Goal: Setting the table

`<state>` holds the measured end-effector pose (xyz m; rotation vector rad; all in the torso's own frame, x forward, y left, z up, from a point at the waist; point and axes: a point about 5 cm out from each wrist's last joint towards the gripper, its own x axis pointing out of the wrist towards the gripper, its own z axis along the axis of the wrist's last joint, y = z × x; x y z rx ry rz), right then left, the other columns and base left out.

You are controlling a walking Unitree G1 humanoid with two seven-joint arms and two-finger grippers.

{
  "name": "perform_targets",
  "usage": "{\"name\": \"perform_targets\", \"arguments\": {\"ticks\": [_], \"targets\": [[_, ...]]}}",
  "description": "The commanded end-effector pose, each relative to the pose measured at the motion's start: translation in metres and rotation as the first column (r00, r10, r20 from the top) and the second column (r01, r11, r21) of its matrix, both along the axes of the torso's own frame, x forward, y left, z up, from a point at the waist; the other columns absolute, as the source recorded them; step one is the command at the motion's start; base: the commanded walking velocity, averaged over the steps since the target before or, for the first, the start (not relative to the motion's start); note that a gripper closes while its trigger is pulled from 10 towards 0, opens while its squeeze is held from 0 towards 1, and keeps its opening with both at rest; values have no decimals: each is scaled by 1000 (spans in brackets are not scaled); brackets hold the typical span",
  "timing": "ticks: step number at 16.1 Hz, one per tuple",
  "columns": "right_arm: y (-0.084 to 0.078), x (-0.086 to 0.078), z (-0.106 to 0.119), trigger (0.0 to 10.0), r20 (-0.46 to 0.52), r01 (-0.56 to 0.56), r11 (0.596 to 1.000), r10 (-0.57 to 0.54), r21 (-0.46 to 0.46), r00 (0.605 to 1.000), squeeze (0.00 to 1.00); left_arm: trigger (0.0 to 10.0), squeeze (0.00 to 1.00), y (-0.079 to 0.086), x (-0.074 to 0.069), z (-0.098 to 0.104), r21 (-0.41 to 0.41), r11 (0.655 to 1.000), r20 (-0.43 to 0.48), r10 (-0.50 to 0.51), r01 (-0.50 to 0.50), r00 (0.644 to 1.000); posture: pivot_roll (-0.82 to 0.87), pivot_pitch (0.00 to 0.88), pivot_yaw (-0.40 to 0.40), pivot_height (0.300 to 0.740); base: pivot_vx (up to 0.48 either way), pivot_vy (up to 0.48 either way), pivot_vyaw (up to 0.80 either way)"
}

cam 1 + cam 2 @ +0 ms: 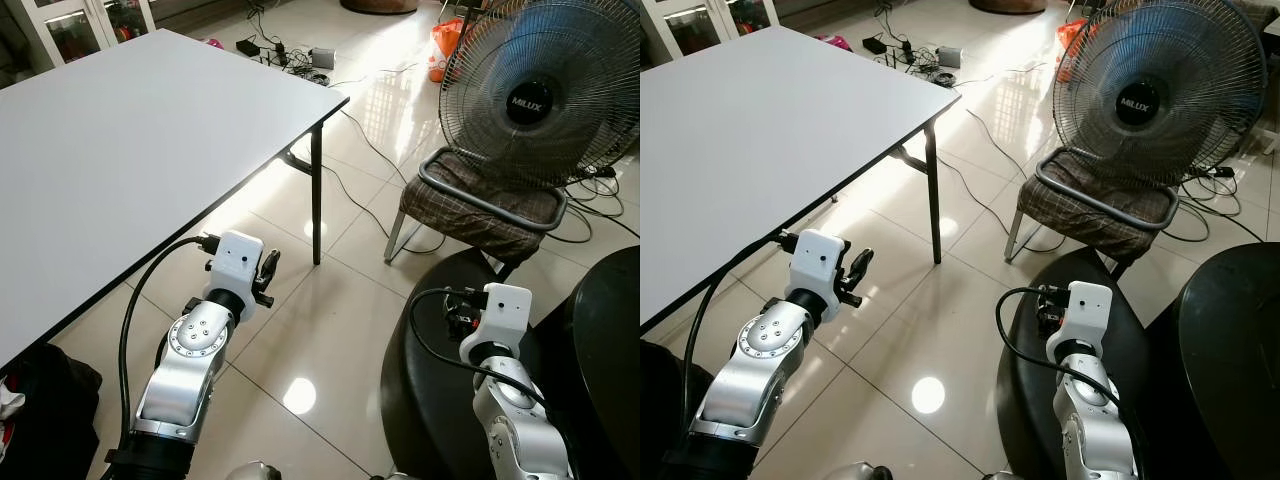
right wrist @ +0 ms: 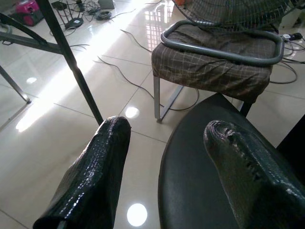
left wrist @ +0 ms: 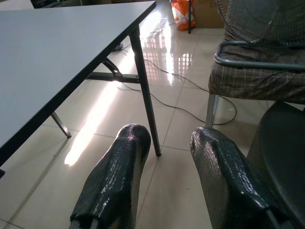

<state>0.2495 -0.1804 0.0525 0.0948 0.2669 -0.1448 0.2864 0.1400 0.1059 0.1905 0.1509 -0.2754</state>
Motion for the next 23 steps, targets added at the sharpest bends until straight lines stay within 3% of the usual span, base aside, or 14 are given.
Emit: {"name": "perform_targets", "arguments": {"ticks": [1,5,6,7,8,10,14,19,23], "targets": [[-1,1,3,10000,17,2,1000,-2,-13,1000,0,10000,0,0,0,-1,6,1000,-4,-1,1,1000,-6,46,6,740,0,0,0],[-1,1,3,10000,17,2,1000,-2,-13,1000,0,10000,0,0,0,-1,6,1000,-4,-1,1,1000,-6,46,6,740,0,0,0],[3,12,23,10000,129,-40,998,45,-41,991,0,10000,0,7,1,5,-5,999,12,35,-35,999,11,35,-5,740,0,0,800],[3,14,30,10000,159,-46,998,53,-51,986,0,10000,0,8,1,7,-8,999,20,39,-39,999,11,35,-5,740,0,0,800],[0,16,28,10000,149,-30,1000,31,-8,988,0,10000,0,9,3,8,-9,999,28,48,-47,998,15,41,-5,740,0,0,0],[-2,16,27,10000,149,-31,999,35,-26,988,0,10000,0,8,0,7,4,999,24,47,-47,999,36,40,-7,740,0,0,0],[7,20,34,10000,179,-89,995,97,-52,979,0,10000,0,14,2,7,3,998,16,61,-61,998,19,47,-3,740,0,0,800],[0,22,35,10000,188,-92,995,99,-47,977,0,10000,0,9,-3,14,5,999,45,36,-36,998,36,51,-1,740,0,0,800],[9,24,43,10000,226,-143,989,148,-38,963,0,10000,0,9,2,15,-11,1000,45,29,-29,999,17,56,-1,740,0,0,800]]}}
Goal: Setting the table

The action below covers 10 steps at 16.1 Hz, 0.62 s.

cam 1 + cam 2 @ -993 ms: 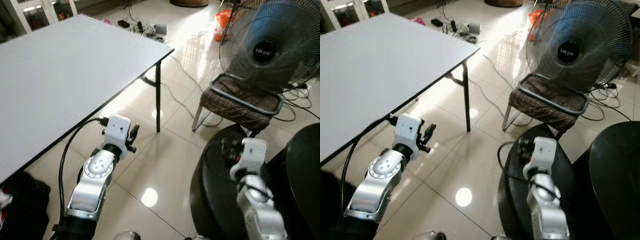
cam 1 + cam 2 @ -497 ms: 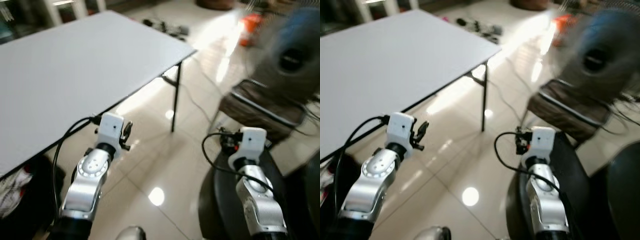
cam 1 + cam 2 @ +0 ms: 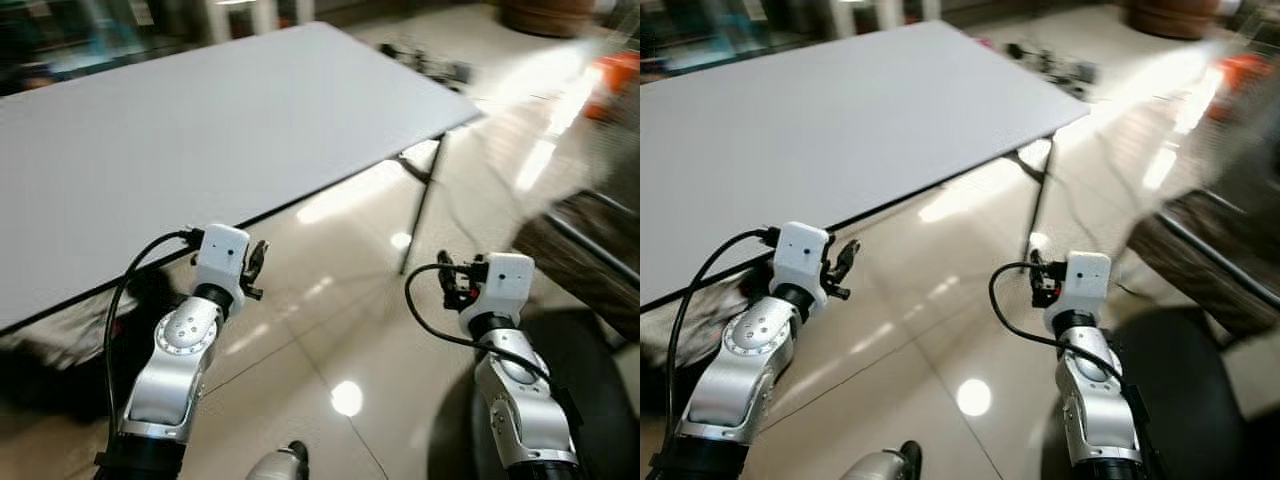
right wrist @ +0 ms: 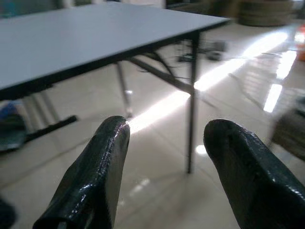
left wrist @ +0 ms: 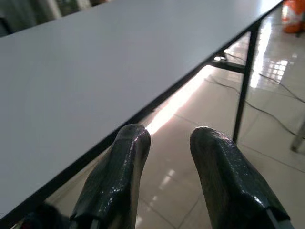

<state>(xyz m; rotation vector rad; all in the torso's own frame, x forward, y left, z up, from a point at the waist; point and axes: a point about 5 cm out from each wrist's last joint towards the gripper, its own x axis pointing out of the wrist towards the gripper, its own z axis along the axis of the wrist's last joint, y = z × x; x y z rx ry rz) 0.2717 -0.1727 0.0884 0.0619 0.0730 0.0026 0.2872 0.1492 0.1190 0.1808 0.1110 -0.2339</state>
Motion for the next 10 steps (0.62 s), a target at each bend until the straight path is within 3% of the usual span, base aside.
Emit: {"name": "perform_targets", "arguments": {"ticks": [1,5,6,8,10], "targets": [[2,2,5,10000,24,-19,1000,19,-4,1000,0,10000,0,-1,2,2,1,1000,4,-1,1,1000,22,56,0,740,0,255,800],[-3,7,4,10000,32,50,999,-50,1,998,0,10000,0,-1,1,3,14,1000,6,0,0,1000,23,52,7,740,0,354,752],[-7,8,3,10000,2,116,993,-117,33,993,0,10000,0,3,3,2,19,1000,-2,16,-16,1000,18,45,5,740,0,435,0],[-8,8,6,10000,17,97,994,-98,41,995,0,10000,0,2,8,7,16,1000,14,11,-12,1000,19,52,-1,740,0,439,0],[-13,7,2,10000,6,101,994,-102,48,995,0,10000,0,-1,5,6,15,1000,11,11,-11,1000,40,51,-8,740,0,441,0]]}}
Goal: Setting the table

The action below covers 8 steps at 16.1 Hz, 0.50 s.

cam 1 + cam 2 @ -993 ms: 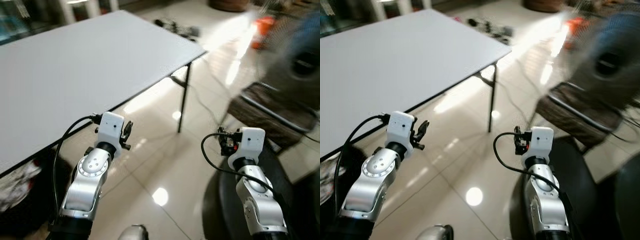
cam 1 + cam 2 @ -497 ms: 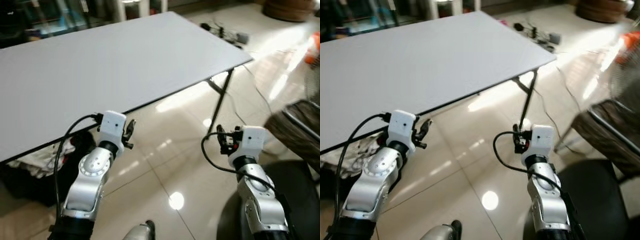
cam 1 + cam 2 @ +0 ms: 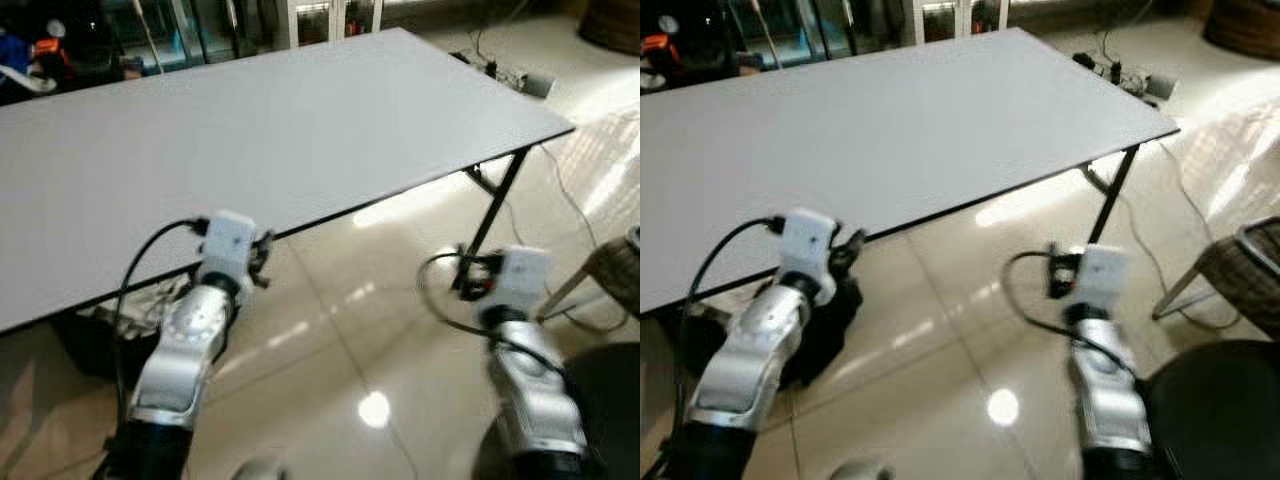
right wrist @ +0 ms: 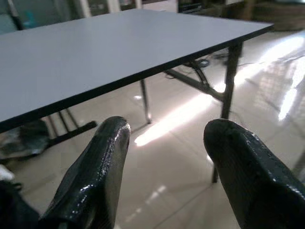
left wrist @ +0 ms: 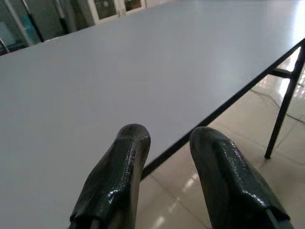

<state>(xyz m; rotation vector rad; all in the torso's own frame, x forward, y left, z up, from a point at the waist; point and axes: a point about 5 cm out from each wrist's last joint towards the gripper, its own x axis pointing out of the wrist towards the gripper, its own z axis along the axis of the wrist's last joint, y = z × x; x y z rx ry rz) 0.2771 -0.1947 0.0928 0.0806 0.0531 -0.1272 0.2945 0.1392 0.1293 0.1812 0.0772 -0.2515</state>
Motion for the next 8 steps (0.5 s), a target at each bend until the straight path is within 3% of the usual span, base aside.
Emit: {"name": "perform_targets", "arguments": {"ticks": [1,4,8], "targets": [[9,2,-2,10000,-3,-28,999,28,32,1000,0,10000,0,8,-4,-3,15,1000,-21,27,-27,999,36,50,-5,740,0,439,0],[15,4,4,10000,12,-46,999,46,28,999,0,10000,0,12,-2,-7,13,999,-37,44,-44,998,15,53,-2,740,0,450,0],[11,1,-2,10000,-10,-64,997,64,31,998,0,10000,0,8,-4,-10,19,999,-45,39,-38,998,30,55,-10,740,0,472,0]]}}
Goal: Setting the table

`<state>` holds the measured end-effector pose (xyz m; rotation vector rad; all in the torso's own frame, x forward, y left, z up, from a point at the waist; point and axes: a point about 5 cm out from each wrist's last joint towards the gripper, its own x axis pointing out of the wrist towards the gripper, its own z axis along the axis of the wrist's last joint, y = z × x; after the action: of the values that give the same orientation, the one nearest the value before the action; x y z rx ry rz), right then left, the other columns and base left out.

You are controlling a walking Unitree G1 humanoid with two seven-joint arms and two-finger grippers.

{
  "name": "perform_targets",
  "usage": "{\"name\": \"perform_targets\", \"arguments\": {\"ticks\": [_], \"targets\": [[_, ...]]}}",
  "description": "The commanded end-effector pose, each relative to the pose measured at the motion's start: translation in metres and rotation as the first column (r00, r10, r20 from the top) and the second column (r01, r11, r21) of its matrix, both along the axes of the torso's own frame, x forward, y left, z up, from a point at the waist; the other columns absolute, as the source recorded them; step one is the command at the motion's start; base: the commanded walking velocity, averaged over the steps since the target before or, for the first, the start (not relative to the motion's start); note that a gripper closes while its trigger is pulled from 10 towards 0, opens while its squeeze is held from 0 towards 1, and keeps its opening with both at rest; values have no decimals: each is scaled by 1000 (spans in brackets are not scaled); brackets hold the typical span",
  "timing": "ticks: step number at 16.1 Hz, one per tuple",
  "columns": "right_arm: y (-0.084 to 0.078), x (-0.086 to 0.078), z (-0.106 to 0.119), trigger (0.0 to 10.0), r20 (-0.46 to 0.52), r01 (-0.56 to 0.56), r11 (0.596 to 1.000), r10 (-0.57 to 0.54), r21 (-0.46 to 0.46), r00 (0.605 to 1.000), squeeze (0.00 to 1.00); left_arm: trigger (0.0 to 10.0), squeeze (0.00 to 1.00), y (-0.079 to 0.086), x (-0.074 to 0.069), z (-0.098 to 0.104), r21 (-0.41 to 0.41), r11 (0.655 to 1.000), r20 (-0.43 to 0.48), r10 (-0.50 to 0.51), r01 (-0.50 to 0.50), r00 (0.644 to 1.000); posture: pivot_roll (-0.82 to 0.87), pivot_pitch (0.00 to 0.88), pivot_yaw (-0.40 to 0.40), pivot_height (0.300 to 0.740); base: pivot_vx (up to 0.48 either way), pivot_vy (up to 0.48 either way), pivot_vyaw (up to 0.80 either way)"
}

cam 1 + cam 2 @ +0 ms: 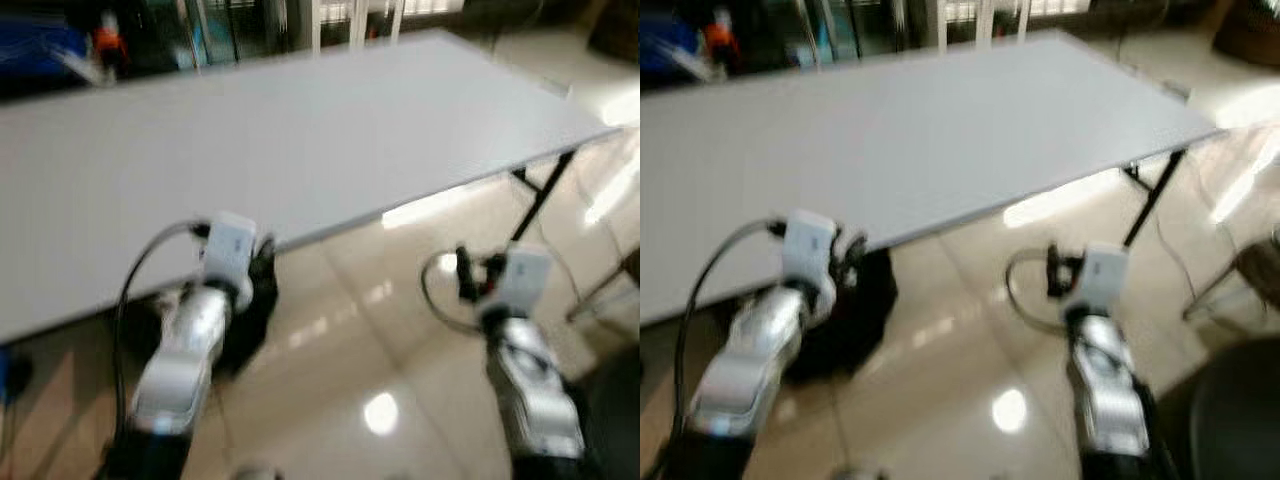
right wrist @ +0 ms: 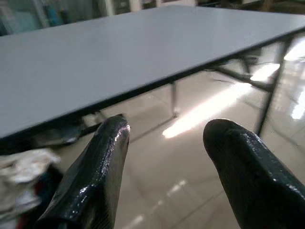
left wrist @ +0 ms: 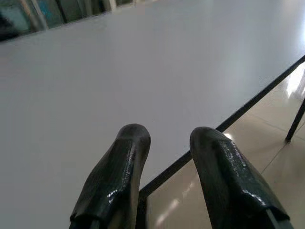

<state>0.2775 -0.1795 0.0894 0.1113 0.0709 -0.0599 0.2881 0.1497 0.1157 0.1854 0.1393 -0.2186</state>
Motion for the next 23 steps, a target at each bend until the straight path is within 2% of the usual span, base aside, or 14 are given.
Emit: {"name": "perform_targets", "arguments": {"ticks": [1,3,5,7,9,12,14,19,20,22,23], "targets": [[-4,0,3,10000,11,-9,1000,9,8,1000,0,10000,0,-3,-2,6,1,1000,17,-8,8,1000,30,55,-10,740,0,480,0],[1,3,8,10000,28,-52,998,53,-44,998,0,10000,0,0,0,5,2,1000,16,-4,4,1000,15,55,-7,740,0,480,0],[4,4,14,10000,46,-65,997,67,-40,997,0,10000,0,-1,4,8,4,1000,24,-4,4,1000,15,50,-17,740,0,480,684],[6,4,10,10000,38,-89,995,91,-54,995,0,10000,0,-2,3,7,2,1000,24,6,-6,1000,22,46,-21,740,0,480,800],[6,4,10,10000,38,-91,995,92,-49,995,0,10000,0,-4,-3,6,5,1000,21,-7,7,1000,35,35,-27,740,0,480,800],[7,5,11,10000,40,-64,998,63,6,997,0,10000,0,5,0,5,22,1000,20,19,-19,1000,21,25,-27,740,0,480,267],[5,5,11,10000,44,-73,997,74,-10,996,0,10000,0,5,4,11,14,1000,42,22,-23,999,27,27,-32,740,0,480,0],[5,5,13,10000,63,-97,995,97,-13,993,0,10000,0,-3,-7,6,20,1000,22,-22,22,1000,30,34,-31,740,0,480,0],[9,2,13,10000,65,-125,991,128,-47,990,0,10000,0,-5,-9,2,28,999,14,-40,40,999,22,32,-25,740,0,480,0],[12,-6,17,10000,113,-174,984,177,-29,978,0,10000,0,-11,-19,1,41,993,21,-112,112,993,23,37,-27,740,0,480,216],[9,-10,16,10000,124,-188,982,191,-34,974,0,10000,0,-9,-26,2,25,993,22,-115,114,993,24,43,-28,740,0,480,0]]}}
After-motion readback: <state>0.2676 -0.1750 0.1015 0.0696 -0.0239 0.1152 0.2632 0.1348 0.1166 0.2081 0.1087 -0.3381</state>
